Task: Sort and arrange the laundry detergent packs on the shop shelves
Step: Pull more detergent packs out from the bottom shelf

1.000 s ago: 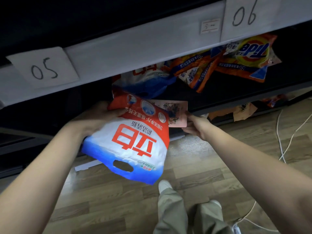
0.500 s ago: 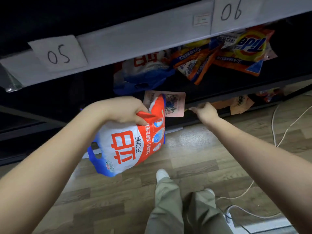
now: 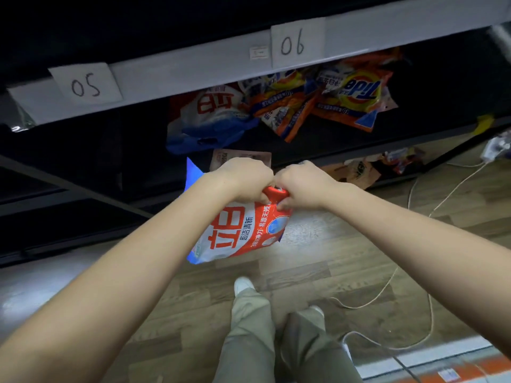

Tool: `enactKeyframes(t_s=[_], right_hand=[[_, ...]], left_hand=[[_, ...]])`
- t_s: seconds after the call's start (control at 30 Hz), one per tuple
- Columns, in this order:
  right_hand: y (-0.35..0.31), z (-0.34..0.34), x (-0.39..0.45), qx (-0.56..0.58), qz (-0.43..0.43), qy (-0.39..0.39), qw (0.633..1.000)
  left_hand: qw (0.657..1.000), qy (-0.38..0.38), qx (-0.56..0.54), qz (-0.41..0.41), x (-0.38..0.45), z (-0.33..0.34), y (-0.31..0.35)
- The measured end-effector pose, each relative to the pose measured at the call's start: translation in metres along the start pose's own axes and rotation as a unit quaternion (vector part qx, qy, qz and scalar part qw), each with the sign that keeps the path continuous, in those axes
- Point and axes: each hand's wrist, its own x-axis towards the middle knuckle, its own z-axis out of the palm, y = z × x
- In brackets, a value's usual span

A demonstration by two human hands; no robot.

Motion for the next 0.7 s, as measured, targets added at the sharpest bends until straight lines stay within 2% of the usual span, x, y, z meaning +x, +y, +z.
enactKeyframes(t_s=[0.2, 0.33, 0.47, 0.53, 0.6, 0.7], right_hand=[[0.019, -0.030, -0.088, -0.058, 0.022, 0.081, 0.995], [0.038, -0.069, -0.174, -0.046, 0.039, 0.141, 0.988], [0.049, -0.119, -0.270, -0.017, 0.071, 0.209, 0.975], [0.050, -0.148, -0.318, 0.014, 0.112, 0.244, 0.963], [0.046, -0.175, -0.364, 0.078, 0.153, 0.307, 0.936], [0.038, -0.201, -0.420, 0.213, 0.182, 0.433, 0.857]], left_hand=[[0.989, 0.149, -0.002, -0.015, -0.044, -0.036, 0.052], [0.971, 0.239, 0.013, -0.010, -0.087, -0.086, 0.080], [0.942, 0.330, -0.063, 0.013, -0.140, -0.138, 0.105], [0.905, 0.386, -0.170, 0.047, -0.164, -0.160, 0.114], [0.856, 0.426, -0.278, 0.090, -0.182, -0.176, 0.119], [0.787, 0.432, -0.423, 0.122, -0.199, -0.191, 0.134]])
